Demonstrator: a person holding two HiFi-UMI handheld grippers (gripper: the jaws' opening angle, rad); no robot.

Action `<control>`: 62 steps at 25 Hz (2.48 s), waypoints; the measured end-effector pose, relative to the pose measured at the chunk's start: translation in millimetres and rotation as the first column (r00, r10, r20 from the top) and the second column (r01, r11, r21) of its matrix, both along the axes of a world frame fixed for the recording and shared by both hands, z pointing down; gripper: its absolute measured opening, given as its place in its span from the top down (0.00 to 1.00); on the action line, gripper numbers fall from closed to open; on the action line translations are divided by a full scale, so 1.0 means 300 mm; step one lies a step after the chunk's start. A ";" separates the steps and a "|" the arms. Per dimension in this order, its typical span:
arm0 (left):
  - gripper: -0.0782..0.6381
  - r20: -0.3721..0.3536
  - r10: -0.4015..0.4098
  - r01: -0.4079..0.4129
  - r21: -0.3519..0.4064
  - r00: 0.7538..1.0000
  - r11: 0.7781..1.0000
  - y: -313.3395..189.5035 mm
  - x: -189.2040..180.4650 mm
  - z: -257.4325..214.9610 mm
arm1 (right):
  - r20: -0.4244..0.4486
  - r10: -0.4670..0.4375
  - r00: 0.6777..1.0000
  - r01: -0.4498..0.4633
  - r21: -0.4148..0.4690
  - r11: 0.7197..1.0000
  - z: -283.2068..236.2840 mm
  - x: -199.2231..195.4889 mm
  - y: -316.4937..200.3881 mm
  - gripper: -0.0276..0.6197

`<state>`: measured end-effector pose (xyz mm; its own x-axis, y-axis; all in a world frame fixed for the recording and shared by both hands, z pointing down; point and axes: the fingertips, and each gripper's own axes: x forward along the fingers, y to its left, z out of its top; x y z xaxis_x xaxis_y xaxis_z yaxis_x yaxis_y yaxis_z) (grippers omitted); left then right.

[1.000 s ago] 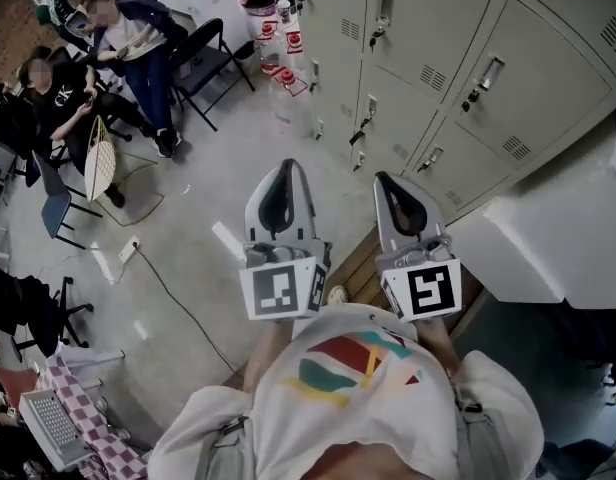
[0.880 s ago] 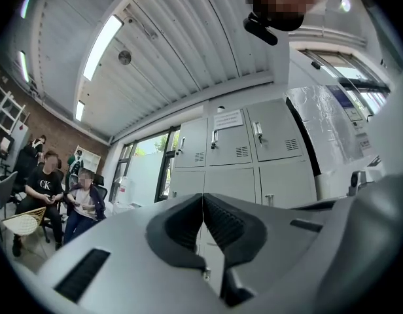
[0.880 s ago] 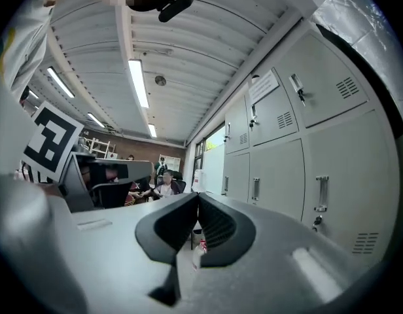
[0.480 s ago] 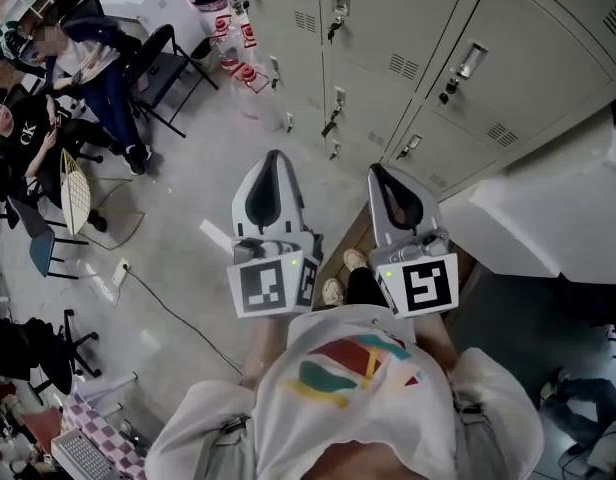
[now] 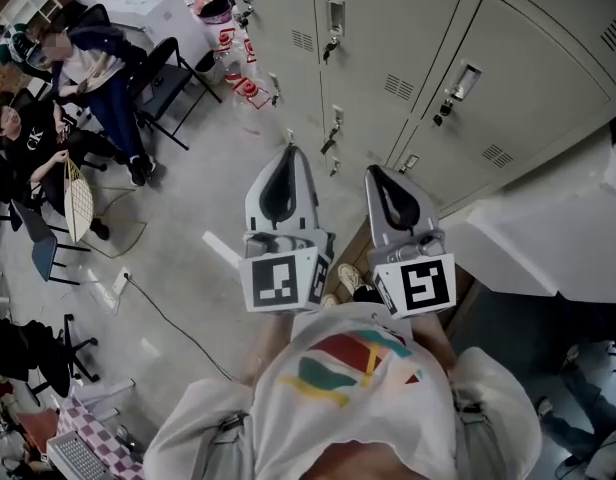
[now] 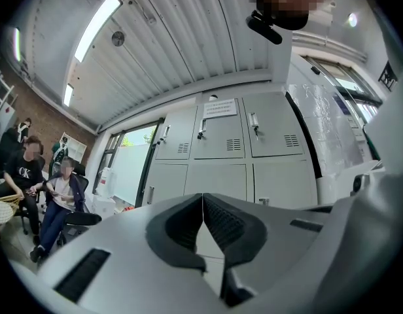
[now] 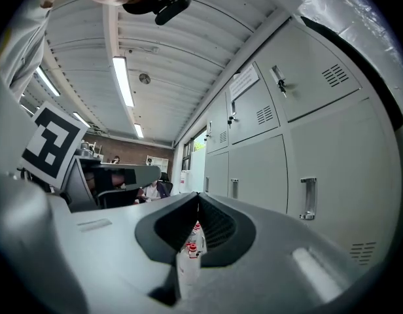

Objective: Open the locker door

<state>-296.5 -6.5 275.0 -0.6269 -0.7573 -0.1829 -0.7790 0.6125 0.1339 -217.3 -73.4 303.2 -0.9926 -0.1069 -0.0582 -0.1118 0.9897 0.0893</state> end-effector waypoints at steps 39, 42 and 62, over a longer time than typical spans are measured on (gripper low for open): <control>0.84 -0.023 0.167 -0.169 -0.134 0.986 0.976 -0.320 0.061 0.105 | -0.049 0.429 0.902 -0.432 -0.106 0.896 0.070 -0.137 -0.865 0.71; 0.84 -0.026 0.161 -0.163 -0.127 0.987 0.979 -0.311 0.046 0.119 | -0.061 0.439 0.897 -0.443 -0.110 0.890 0.091 -0.155 -0.881 0.70; 0.74 -0.095 0.239 -0.247 -0.083 0.966 0.965 -0.321 0.029 0.164 | -0.122 0.429 0.895 -0.434 -0.016 0.901 0.129 -0.151 -0.811 0.70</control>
